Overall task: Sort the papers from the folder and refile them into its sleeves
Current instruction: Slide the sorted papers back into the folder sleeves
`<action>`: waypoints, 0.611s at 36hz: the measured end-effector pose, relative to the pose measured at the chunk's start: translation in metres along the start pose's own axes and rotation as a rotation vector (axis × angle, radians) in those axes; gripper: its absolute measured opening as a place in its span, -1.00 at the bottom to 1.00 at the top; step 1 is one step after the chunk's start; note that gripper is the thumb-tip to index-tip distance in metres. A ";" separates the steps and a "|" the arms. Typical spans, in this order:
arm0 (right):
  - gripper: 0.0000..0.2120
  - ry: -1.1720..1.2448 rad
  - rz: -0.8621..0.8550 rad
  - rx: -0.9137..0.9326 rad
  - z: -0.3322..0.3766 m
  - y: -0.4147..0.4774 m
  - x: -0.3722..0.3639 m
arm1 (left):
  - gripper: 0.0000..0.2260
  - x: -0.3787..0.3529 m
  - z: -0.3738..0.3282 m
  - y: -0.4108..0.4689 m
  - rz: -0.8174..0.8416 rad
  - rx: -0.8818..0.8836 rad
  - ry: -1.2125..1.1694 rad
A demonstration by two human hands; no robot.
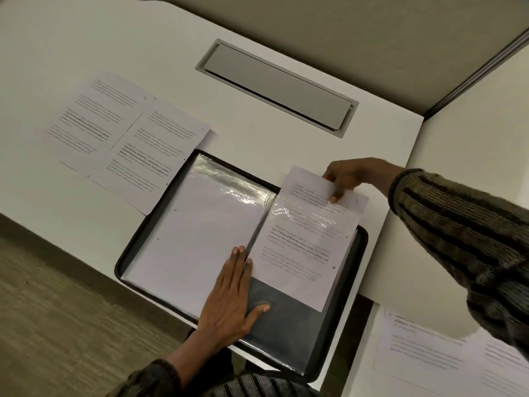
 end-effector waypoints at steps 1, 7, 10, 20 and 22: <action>-0.59 0.011 0.005 0.000 0.001 0.000 -0.005 | -0.04 0.000 0.000 0.000 0.000 -0.010 0.000; -0.70 0.026 -0.050 0.038 0.010 0.000 -0.027 | -0.04 0.001 0.003 -0.003 0.002 -0.055 -0.008; -0.77 0.096 -0.175 0.053 0.017 -0.004 -0.025 | -0.03 0.001 0.004 -0.006 0.007 -0.064 -0.027; -0.91 0.302 -0.594 0.040 0.021 -0.016 -0.011 | -0.02 0.004 0.011 -0.030 0.038 -0.082 0.007; -0.88 0.307 -0.555 0.062 0.028 -0.017 -0.019 | 0.00 0.003 0.014 -0.033 0.054 -0.079 0.013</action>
Point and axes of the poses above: each hand's wrist, its own y-axis towards the middle knuckle, its own x-axis out of the back of the hand, z = x × y, the point moved 10 cm from there along y, towards the middle knuckle, and after that the axes turned 6 degrees about -x, right-handed, at the moved point
